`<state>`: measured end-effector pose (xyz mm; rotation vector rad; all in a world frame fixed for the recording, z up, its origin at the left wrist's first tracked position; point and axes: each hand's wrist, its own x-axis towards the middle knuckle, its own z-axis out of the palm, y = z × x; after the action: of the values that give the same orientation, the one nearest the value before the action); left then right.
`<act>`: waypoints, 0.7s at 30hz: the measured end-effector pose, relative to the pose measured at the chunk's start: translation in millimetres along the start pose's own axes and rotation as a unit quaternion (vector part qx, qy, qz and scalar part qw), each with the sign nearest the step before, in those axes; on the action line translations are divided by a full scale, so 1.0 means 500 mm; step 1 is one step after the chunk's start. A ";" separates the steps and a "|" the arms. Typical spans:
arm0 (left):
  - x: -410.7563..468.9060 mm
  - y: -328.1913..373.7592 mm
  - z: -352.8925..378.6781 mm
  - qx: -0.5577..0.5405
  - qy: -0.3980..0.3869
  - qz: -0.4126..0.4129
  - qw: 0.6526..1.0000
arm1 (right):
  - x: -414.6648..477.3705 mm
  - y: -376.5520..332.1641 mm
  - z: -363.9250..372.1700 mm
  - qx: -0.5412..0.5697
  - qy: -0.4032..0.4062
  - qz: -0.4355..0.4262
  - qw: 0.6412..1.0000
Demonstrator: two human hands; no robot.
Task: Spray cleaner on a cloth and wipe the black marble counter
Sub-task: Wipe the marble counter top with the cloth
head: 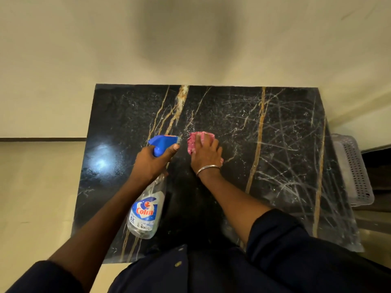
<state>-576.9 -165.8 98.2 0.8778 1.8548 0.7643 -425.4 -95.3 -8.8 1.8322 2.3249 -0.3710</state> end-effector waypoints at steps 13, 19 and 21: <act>0.041 -0.013 -0.007 0.033 0.004 0.003 0.999 | 0.062 0.290 -0.045 -0.049 0.047 0.094 0.993; 0.045 -0.012 -0.007 0.029 -0.003 -0.006 1.000 | 0.099 0.166 -0.040 0.020 0.038 0.206 0.978; 0.045 -0.015 -0.011 0.032 0.002 -0.010 0.999 | 0.108 0.094 -0.037 0.023 0.023 0.138 0.990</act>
<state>-591.0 -152.1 83.9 0.8977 1.8972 0.6977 -392.0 -29.4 -10.3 2.1693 2.0648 -0.3489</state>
